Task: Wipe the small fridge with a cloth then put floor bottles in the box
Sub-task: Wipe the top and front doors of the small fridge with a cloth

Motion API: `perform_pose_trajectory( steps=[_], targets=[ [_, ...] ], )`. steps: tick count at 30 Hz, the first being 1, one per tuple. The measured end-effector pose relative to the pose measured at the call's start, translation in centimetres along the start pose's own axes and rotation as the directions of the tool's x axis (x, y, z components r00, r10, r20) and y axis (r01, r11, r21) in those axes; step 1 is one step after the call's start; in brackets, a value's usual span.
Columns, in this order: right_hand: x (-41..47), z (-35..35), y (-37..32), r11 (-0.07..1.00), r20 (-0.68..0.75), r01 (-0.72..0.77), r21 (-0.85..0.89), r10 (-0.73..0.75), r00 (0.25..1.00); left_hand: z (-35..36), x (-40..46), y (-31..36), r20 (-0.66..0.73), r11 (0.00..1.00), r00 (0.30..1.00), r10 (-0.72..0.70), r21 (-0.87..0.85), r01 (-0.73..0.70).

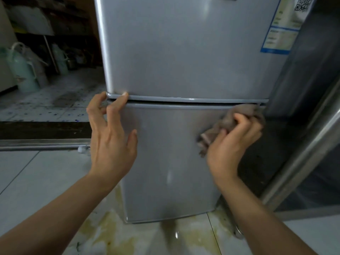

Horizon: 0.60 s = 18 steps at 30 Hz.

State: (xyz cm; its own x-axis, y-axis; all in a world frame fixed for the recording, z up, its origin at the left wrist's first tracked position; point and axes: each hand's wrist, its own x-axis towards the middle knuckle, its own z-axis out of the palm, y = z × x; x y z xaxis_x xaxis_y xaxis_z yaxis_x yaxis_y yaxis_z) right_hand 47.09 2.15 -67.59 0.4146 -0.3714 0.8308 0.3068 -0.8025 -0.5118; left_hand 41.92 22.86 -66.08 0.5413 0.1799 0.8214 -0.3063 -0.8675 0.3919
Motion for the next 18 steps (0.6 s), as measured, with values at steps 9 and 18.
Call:
perform_pose_trajectory(
  steps=[9,18],
  targets=[
    [2.8,-1.3,4.2,0.992,0.108,-0.124,0.031,0.121,0.987,0.0,-0.1,-0.4,-0.022,0.999,0.999,0.045,-0.024,-0.045],
    [1.4,0.7,7.4,0.964,0.165,-0.215,0.155,0.189,0.968,1.9,-3.6,-1.9,-0.033,0.984,0.986,-0.162,-0.084,0.159]
  ],
)
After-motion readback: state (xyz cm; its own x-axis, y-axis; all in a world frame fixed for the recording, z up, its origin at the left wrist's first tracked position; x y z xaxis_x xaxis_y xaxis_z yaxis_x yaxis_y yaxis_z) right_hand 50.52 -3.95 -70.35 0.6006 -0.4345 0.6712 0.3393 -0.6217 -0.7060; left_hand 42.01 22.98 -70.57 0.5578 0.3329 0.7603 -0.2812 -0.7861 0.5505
